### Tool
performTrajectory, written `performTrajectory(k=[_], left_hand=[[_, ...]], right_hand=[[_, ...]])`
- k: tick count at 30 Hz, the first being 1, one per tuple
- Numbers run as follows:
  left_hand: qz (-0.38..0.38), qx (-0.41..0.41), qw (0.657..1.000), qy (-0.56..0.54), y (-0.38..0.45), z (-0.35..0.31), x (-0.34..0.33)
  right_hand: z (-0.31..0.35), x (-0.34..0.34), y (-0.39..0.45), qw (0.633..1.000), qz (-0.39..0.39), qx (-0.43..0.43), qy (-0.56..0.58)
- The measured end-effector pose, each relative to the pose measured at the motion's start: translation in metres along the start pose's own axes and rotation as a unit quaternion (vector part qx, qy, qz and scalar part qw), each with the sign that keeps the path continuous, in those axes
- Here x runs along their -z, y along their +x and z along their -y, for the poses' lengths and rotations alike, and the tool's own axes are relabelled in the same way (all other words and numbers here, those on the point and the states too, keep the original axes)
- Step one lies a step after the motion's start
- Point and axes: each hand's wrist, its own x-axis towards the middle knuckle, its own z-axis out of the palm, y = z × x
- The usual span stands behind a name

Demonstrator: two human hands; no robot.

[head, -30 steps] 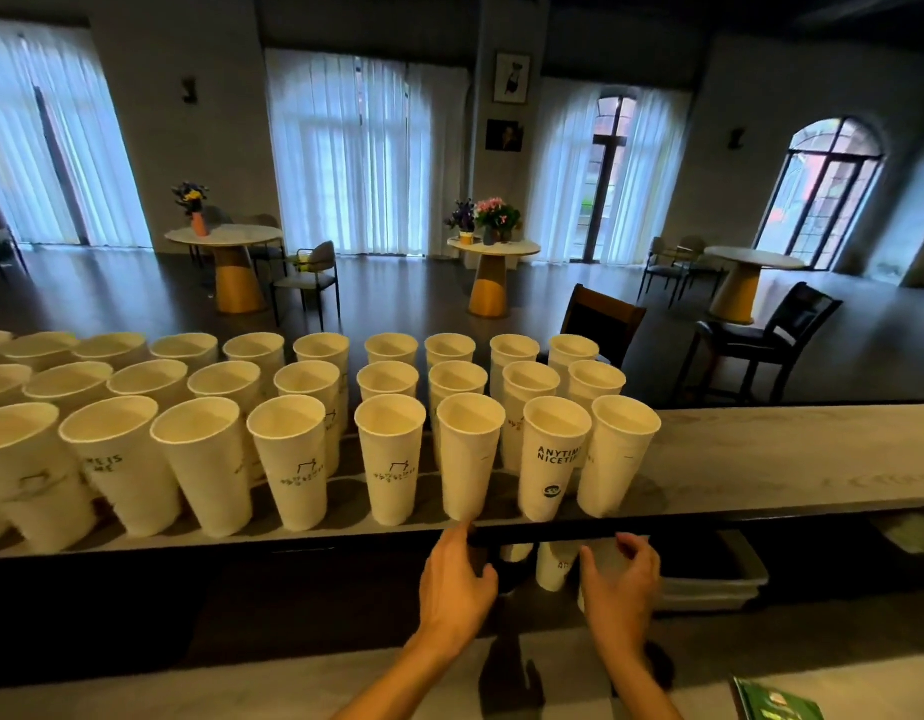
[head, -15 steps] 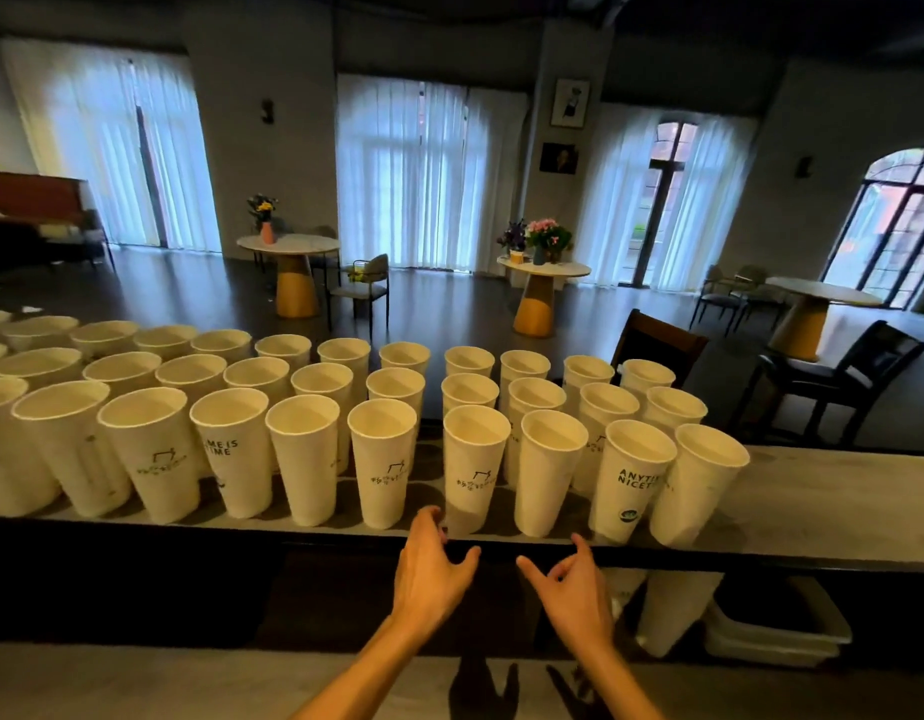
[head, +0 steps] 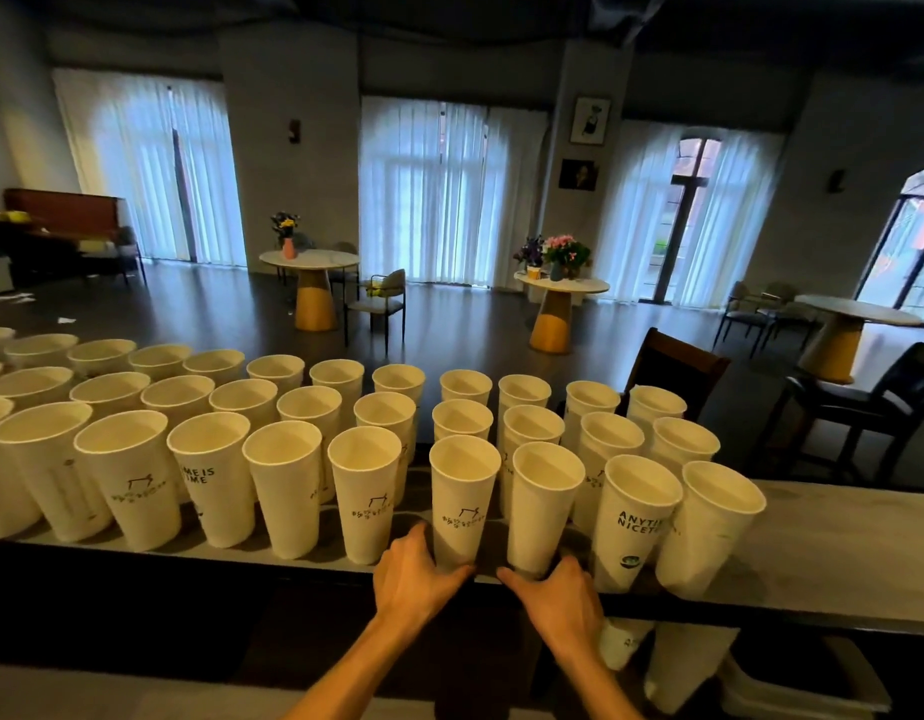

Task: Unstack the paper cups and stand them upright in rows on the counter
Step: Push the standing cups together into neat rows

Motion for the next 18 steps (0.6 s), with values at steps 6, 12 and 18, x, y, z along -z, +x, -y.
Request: performTrajectory(k=[6, 12, 18], left_hand=[[0.003, -0.014, 1.000, 0.007, 0.006, 0.003, -0.003], [0.012, 0.008, 1.000, 0.015, 0.007, 0.005, -0.004], [0.024, 0.039, 0.999, 0.016, 0.006, 0.008, -0.006]], right_hand=[[-0.003, -0.005, 0.006, 0.998, -0.005, 0.017, 0.057], [-0.004, -0.006, 0.005, 0.998, -0.010, 0.020, 0.057], [-0.008, -0.012, 0.003, 0.998, -0.017, 0.006, 0.057]])
